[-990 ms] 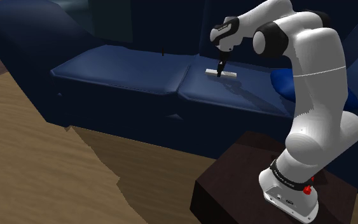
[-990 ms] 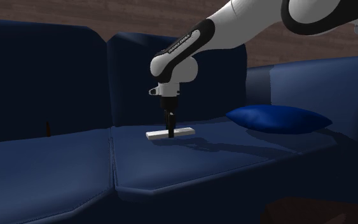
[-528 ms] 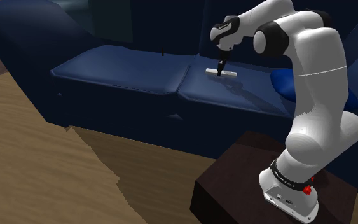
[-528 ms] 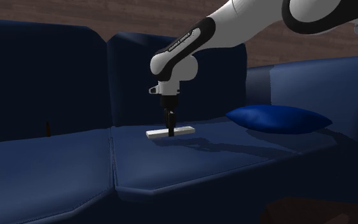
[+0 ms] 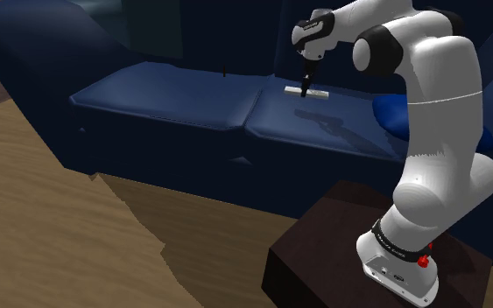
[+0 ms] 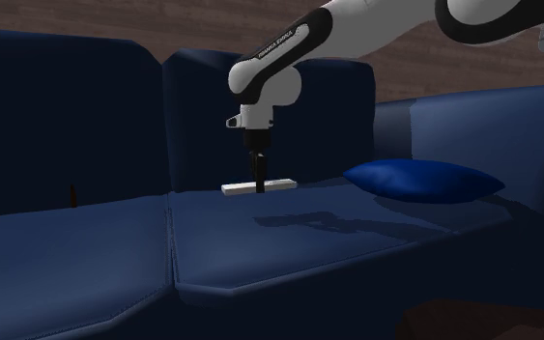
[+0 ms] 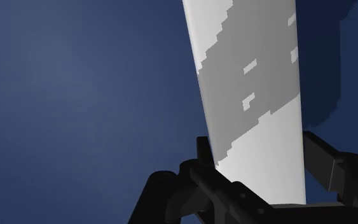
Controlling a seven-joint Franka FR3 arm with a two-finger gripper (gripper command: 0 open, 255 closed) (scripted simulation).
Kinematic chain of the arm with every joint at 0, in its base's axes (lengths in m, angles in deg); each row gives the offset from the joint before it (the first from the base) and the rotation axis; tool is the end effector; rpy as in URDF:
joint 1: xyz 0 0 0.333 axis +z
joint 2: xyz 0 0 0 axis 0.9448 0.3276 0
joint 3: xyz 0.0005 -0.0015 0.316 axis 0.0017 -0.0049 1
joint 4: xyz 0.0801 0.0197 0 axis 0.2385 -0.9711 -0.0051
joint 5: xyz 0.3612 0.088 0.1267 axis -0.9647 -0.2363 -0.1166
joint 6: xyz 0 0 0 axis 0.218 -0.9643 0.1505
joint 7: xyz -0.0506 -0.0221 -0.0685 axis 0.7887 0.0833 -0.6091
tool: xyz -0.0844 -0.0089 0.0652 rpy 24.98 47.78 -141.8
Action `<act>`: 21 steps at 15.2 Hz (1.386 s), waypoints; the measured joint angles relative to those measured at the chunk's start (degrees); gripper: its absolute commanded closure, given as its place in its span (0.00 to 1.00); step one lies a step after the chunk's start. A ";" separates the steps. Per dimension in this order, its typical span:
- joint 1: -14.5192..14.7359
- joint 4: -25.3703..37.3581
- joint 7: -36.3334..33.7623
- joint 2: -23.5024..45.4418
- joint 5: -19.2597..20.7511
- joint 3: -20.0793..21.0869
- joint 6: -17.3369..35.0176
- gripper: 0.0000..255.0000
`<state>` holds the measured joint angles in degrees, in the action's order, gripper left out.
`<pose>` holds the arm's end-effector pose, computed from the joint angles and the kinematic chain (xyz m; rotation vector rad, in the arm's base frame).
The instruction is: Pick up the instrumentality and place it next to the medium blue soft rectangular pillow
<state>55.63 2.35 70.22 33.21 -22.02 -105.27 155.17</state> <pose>0.6081 -0.3611 0.3732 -3.0470 -0.6081 0.0170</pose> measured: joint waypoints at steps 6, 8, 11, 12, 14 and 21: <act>0.01 2.82 -0.56 -1.18 0.53 -0.28 -3.91 1.00; -0.12 4.06 -0.66 -1.46 0.68 -0.37 -5.41 1.00; -0.21 5.74 -0.88 -1.86 0.87 -0.48 -7.45 1.00; -0.32 6.55 -0.93 -1.81 0.88 -0.49 -8.17 1.00; -0.55 8.13 -0.99 -1.75 0.91 -0.54 -9.67 1.00; -1.24 13.66 -1.34 -1.78 1.05 -0.67 -15.17 1.00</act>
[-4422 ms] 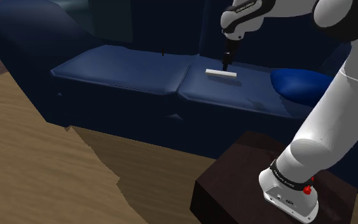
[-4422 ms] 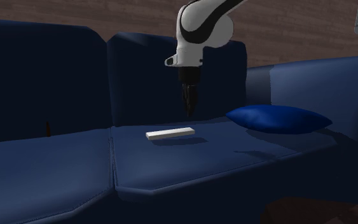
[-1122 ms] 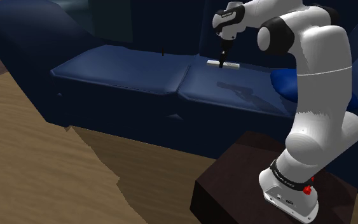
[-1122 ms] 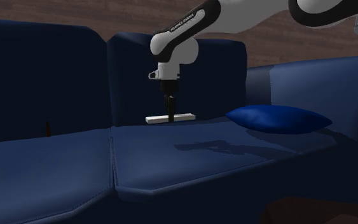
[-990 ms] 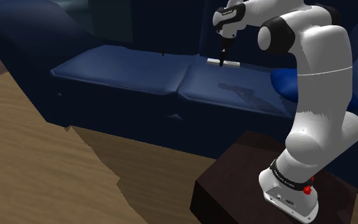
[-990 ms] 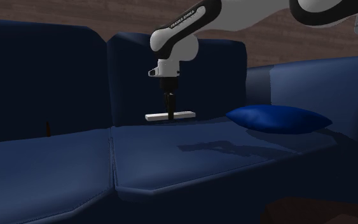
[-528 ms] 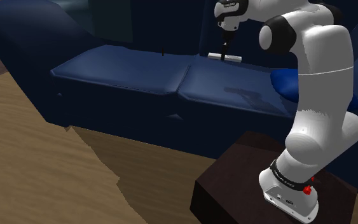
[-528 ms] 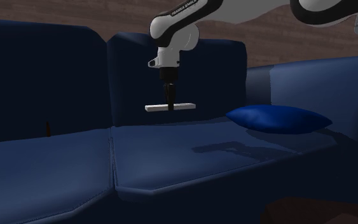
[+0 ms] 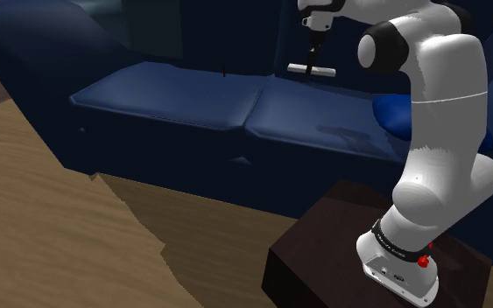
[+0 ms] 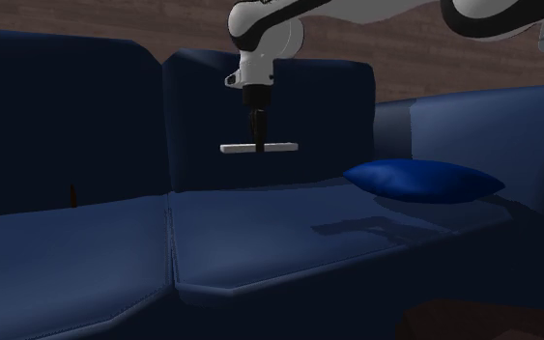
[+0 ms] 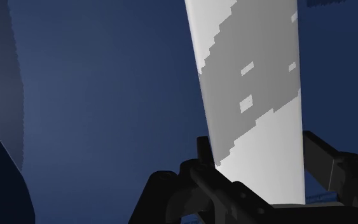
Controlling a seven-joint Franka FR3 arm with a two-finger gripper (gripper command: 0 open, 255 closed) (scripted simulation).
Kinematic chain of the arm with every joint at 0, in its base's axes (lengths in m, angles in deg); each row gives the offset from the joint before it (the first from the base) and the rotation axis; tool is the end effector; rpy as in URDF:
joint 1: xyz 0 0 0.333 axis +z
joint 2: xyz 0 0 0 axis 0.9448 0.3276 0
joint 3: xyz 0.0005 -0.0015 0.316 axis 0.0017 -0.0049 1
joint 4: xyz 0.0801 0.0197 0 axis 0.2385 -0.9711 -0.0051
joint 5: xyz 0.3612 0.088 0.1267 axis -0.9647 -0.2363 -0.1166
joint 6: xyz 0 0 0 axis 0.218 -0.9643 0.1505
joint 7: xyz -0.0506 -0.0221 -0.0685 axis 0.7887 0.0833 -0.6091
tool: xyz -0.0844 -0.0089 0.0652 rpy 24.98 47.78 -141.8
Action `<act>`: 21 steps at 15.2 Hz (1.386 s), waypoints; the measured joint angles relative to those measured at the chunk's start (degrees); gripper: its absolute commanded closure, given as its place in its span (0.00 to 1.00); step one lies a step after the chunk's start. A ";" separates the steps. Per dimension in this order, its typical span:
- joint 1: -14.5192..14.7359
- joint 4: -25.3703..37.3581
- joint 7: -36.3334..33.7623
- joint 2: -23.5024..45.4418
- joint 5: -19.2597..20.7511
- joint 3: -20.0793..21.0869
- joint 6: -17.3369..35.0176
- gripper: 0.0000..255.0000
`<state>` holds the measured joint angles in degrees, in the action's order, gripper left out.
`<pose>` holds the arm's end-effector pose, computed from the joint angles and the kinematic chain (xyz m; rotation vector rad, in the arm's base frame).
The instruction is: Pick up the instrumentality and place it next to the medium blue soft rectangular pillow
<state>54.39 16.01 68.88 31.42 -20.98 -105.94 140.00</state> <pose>0.6075 -0.3611 0.4847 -3.0469 -0.6080 0.0169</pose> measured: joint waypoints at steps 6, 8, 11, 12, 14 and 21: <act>0.62 -1.15 -0.12 -3.15 0.88 -0.47 -1.93 1.00; 2.08 -9.29 0.18 -8.72 2.47 -1.20 0.79 1.00; 4.01 -20.37 -0.08 -16.70 5.13 -1.94 4.37 1.00; 4.57 -24.13 -0.34 -19.37 6.10 -2.10 5.68 1.00; 5.60 -31.97 -1.14 -25.47 8.44 -2.31 7.90 1.00; 5.86 -50.11 -3.98 -42.23 15.19 -1.80 10.63 1.00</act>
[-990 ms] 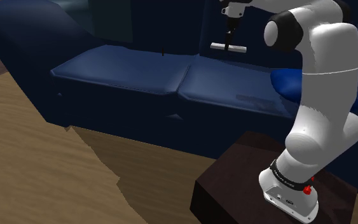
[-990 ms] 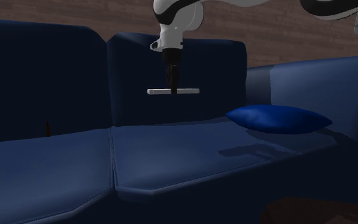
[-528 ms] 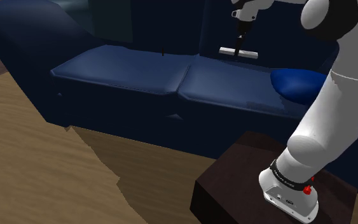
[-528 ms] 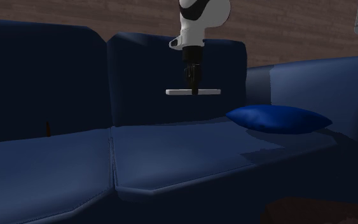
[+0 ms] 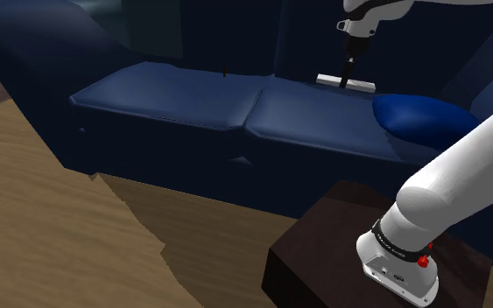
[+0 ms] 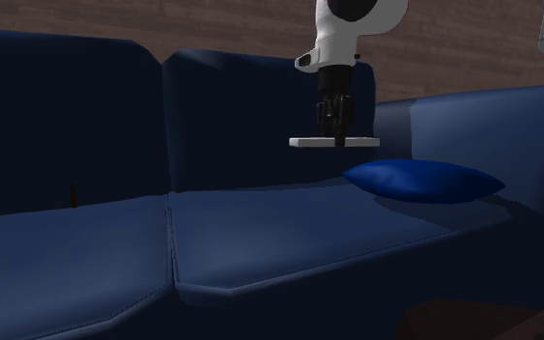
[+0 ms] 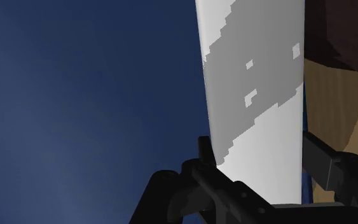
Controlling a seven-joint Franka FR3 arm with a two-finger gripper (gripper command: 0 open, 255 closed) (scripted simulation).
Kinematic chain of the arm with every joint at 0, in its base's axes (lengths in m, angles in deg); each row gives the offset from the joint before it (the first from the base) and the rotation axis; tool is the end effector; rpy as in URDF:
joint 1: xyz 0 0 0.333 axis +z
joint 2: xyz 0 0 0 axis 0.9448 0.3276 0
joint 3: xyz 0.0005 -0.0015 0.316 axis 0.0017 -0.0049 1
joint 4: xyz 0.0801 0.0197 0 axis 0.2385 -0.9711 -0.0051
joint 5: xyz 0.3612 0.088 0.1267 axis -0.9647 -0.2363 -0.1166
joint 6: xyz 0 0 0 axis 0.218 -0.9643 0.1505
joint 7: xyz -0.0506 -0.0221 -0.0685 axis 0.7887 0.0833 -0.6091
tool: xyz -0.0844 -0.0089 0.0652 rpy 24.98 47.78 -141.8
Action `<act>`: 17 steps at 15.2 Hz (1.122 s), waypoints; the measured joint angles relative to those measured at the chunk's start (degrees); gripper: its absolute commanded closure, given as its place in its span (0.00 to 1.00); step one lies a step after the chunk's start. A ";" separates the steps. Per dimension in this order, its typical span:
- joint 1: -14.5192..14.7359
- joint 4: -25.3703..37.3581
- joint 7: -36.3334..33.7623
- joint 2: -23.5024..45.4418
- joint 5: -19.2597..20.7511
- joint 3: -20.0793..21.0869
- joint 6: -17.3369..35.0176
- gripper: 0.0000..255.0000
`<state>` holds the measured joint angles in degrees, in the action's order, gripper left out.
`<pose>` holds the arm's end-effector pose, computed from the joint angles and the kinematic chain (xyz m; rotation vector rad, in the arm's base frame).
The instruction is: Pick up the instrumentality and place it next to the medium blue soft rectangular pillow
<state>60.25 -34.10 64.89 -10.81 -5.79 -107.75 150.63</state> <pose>0.4111 -0.2912 0.5098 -3.0470 -0.6061 0.0166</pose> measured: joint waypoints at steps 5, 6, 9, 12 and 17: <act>-1.99 -10.72 -1.25 -12.12 4.38 0.80 -0.80 1.00; -2.47 -12.42 -1.47 -14.40 5.09 1.03 -1.32 1.00; -3.24 -15.98 -1.81 -17.59 6.14 1.33 -0.90 1.00; -3.51 -18.44 -1.69 -17.78 6.55 0.93 1.34 1.00; -3.58 -21.53 -1.64 -16.92 6.78 0.33 5.27 1.00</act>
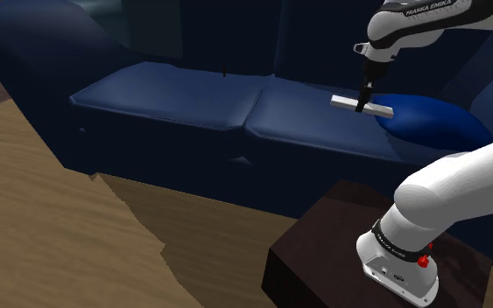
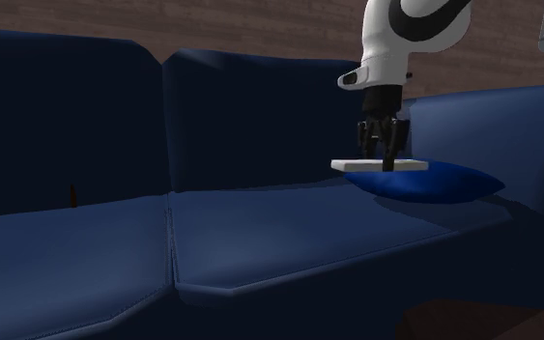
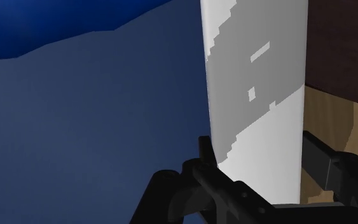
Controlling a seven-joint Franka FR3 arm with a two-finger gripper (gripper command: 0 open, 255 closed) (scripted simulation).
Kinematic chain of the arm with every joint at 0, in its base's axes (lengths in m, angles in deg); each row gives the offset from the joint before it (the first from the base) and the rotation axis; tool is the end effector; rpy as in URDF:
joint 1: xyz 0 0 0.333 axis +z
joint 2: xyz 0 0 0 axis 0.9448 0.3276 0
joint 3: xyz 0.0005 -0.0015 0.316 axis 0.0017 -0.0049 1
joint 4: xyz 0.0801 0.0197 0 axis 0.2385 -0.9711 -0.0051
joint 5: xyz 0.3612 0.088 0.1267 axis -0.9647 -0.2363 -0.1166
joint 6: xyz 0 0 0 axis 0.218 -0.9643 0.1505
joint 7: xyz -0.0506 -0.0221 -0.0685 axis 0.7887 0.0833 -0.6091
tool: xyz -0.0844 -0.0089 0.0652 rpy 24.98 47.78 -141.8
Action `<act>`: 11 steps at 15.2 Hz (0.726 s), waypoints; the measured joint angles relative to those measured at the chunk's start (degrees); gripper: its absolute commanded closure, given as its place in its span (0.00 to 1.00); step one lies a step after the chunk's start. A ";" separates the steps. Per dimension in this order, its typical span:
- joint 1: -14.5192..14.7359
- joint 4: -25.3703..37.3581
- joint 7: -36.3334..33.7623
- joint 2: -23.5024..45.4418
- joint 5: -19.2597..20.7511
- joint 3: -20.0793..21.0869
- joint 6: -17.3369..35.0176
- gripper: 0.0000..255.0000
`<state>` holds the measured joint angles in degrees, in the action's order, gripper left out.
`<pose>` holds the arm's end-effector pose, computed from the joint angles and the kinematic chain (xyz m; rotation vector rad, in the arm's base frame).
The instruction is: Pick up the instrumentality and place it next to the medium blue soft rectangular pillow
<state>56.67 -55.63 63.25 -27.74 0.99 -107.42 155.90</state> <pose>0.3149 -0.2608 0.4637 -3.0464 -0.6077 0.0179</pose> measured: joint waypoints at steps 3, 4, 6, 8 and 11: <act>0.03 -1.85 -0.12 0.59 0.08 -0.26 2.43 1.00; 0.09 -2.29 -0.11 1.04 0.04 -0.40 3.30 1.00; 0.07 -3.52 -0.05 1.51 0.14 -0.67 4.99 1.00; 0.04 -4.64 0.03 2.02 0.22 -0.96 6.62 1.00; 0.05 -6.11 0.30 3.14 0.26 -1.51 9.18 1.00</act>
<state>56.72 -61.74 63.54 -24.60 1.25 -108.92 165.08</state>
